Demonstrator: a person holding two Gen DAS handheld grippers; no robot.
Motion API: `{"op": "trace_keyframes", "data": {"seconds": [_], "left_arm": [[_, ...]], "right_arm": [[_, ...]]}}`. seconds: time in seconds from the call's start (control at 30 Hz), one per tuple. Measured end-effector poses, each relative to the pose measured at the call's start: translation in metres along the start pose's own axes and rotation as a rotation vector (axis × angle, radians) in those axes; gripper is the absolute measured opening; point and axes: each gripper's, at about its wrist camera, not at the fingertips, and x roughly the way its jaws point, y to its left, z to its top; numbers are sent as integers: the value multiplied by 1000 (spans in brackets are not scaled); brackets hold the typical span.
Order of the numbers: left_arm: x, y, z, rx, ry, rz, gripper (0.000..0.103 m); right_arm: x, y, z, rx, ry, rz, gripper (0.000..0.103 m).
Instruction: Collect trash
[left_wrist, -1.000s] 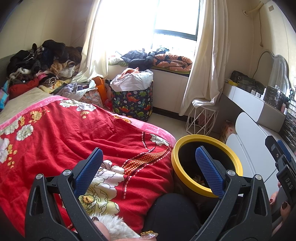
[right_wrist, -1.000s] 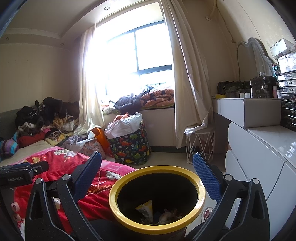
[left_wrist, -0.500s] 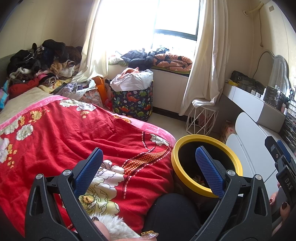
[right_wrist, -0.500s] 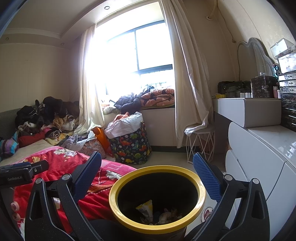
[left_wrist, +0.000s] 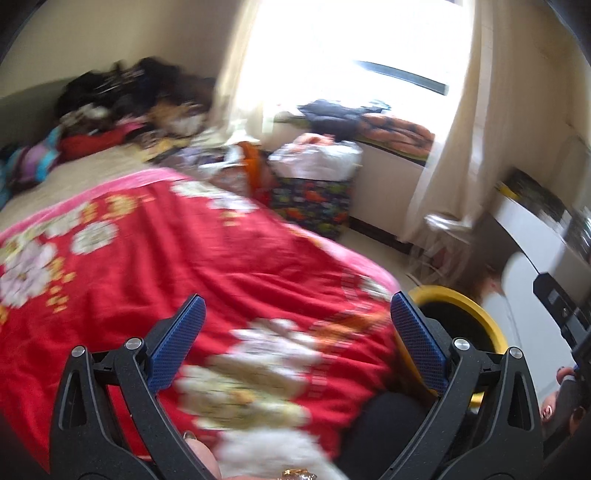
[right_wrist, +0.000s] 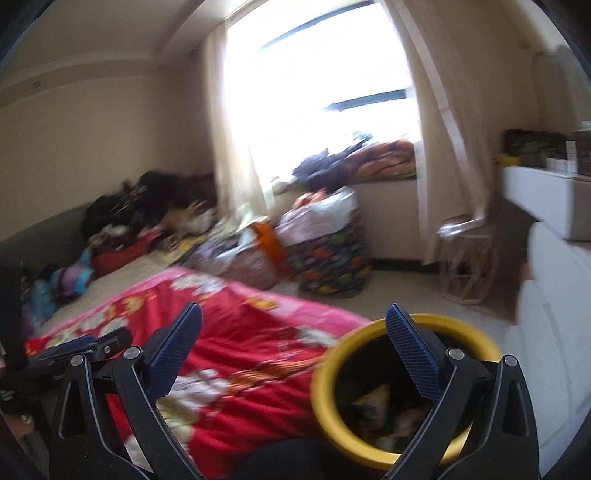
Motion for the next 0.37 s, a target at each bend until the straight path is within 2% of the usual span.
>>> {"op": "trace_keyframes", "data": {"seconds": [0.07, 0.13, 0.17, 0.27, 0.3, 0.37], "left_arm": [[-3, 36, 6, -60, -3, 79, 92], [-10, 93, 5, -142, -5, 208, 92], [-13, 118, 3, -175, -2, 269, 92], [-18, 206, -11, -255, 76, 498, 92], [-21, 244, -22, -303, 106, 582, 92], [-22, 296, -35, -384, 144, 678, 92]], "right_arm": [[30, 38, 6, -43, 99, 115, 97], [61, 87, 5, -84, 209, 241, 97], [80, 118, 1, -113, 295, 311, 97], [124, 219, -31, -188, 521, 500, 97], [133, 243, -43, -210, 559, 529, 97], [147, 296, -71, -298, 605, 548, 97]]}}
